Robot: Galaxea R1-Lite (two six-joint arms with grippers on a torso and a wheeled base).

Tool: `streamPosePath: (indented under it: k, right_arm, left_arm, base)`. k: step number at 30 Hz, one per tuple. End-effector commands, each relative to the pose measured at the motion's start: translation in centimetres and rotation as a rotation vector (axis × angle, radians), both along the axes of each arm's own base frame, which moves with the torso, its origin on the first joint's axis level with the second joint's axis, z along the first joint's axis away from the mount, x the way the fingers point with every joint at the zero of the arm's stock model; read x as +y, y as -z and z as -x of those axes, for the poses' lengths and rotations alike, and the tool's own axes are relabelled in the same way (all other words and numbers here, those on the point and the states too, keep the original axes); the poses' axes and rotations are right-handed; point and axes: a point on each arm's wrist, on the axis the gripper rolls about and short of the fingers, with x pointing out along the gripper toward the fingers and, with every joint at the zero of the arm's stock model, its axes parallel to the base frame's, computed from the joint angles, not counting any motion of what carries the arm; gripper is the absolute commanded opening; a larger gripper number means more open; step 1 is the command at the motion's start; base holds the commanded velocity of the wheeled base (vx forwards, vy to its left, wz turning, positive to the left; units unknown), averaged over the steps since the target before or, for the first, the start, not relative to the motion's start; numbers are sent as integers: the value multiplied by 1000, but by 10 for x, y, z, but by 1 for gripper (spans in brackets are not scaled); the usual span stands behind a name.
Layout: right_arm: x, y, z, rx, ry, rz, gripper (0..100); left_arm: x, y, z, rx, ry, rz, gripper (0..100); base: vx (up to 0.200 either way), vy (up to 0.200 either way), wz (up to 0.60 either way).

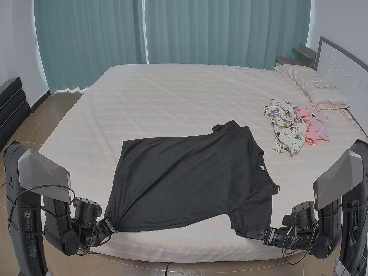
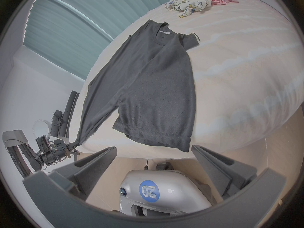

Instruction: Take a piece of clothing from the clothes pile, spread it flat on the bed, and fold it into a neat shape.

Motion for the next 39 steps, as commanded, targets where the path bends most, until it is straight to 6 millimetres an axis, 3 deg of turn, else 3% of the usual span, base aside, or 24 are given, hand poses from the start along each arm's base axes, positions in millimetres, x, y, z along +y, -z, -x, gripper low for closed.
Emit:
streamPosePath:
  k: [1,14,15,22,26,30,33,39]
  right_arm:
    - [-1,4,5,28,-2,15,100]
    - [3,15,-9,-5,29,45,100]
    - [3,15,-9,-5,29,45,0]
    - [-5,9,4,23,40,73,0]
    - [-12,7,1,17,70,72,0]
    - [-18,-2,1,17,98,73,0]
    - [-21,-20,11,48,82,97,0]
    - [-28,-32,24,106,60,140,0]
  left_arm:
    - [0,1,0,2,-1,-1,0]
    - [0,1,0,2,-1,-1,0]
    - [0,1,0,2,-1,-1,0]
    - [0,1,0,4,-1,-1,0]
    - [0,1,0,4,-1,-1,0]
    - [0,1,1,4,0,0,0]
    - [0,0,1,4,0,0,0]
    - [0,1,1,5,5,-4,0]
  base:
    - [0,0,0]
    - [0,0,0]
    - [0,0,0]
    - [0,0,0]
    - [0,0,0]
    - [0,0,0]
    - [0,0,0]
    - [0,0,0]
